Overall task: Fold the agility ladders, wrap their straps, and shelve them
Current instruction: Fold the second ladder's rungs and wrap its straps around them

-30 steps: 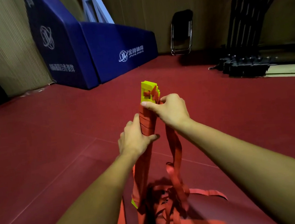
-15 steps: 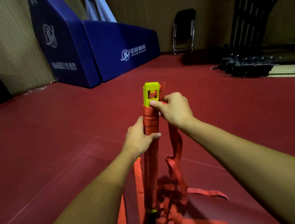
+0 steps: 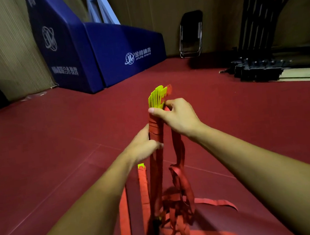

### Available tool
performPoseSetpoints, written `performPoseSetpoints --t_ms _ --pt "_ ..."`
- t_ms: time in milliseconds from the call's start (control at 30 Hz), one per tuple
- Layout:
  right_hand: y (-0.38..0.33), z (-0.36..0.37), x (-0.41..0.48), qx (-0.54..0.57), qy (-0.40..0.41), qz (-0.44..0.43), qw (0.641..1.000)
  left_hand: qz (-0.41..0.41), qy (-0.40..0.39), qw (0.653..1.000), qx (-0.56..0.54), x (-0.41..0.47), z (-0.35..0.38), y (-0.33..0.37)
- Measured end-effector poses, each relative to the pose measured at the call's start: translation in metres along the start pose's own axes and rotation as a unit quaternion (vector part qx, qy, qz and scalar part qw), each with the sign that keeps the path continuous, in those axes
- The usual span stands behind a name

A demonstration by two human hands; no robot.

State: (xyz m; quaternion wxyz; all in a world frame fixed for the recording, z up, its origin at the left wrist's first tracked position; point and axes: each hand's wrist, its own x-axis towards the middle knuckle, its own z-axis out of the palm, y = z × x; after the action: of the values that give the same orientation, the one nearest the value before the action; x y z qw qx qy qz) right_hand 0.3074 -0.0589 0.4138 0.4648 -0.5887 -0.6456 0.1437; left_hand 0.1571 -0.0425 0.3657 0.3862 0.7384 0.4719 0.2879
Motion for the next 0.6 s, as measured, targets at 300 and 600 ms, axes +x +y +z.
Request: performPoseSetpoints --t_ms 300,600 --pt "0.012 0.006 0.004 0.015 0.027 0.040 0.999 -0.001 0.140 0.986 0.086 0.009 0.008 -0.017" --pt "0.009 0.012 -0.001 -0.029 0.064 0.015 0.997 -0.030 0.119 0.987 0.105 0.007 0.006 -0.010"
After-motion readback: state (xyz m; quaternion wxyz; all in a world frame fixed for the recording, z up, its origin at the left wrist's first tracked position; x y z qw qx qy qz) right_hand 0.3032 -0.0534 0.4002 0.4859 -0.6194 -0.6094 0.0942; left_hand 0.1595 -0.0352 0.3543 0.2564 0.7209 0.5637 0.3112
